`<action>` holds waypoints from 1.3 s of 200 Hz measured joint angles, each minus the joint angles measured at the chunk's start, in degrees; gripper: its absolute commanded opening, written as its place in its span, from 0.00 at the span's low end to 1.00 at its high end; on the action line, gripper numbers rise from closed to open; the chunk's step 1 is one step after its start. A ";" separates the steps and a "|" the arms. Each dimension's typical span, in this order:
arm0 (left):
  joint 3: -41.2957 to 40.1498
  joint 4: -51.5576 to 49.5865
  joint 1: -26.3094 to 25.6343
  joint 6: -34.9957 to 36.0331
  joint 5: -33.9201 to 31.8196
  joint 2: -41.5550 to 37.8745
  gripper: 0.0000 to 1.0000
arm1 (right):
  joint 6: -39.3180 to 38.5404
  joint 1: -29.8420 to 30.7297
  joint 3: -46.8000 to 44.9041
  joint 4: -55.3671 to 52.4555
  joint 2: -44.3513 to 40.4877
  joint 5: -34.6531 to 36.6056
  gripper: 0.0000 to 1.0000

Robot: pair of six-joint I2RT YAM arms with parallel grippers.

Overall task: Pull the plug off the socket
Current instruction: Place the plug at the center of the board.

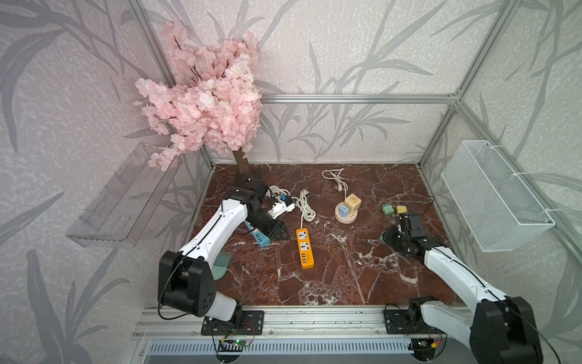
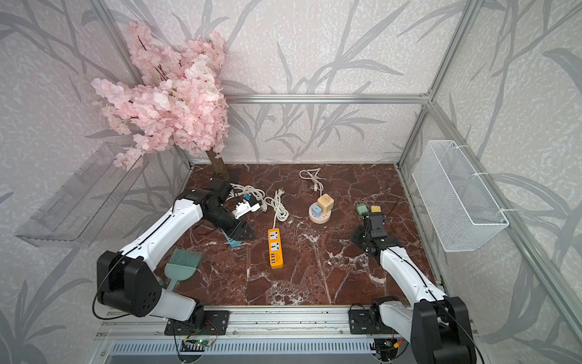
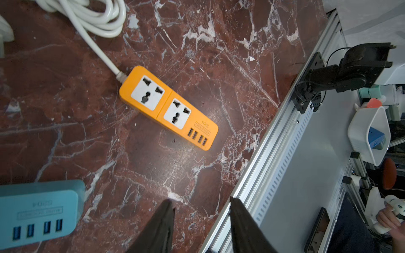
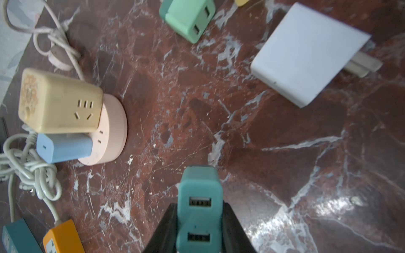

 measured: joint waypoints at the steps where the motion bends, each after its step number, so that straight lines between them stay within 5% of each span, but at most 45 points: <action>1: -0.09 -0.02 0.07 -0.02 -0.02 -0.09 0.45 | 0.11 -0.31 -0.04 0.31 0.07 -0.11 0.00; 102: -12.00 6.03 1.79 -4.11 -1.77 -3.41 0.45 | 4.98 -6.45 2.14 19.85 17.14 -1.79 0.04; 195: -12.00 7.82 2.01 -4.74 -2.25 -3.65 0.45 | 6.47 -6.71 -0.94 17.99 12.22 1.05 0.68; 260: -12.00 7.85 2.05 -4.76 -2.40 -3.65 0.45 | 3.98 -6.56 -0.28 4.28 -1.40 1.05 0.71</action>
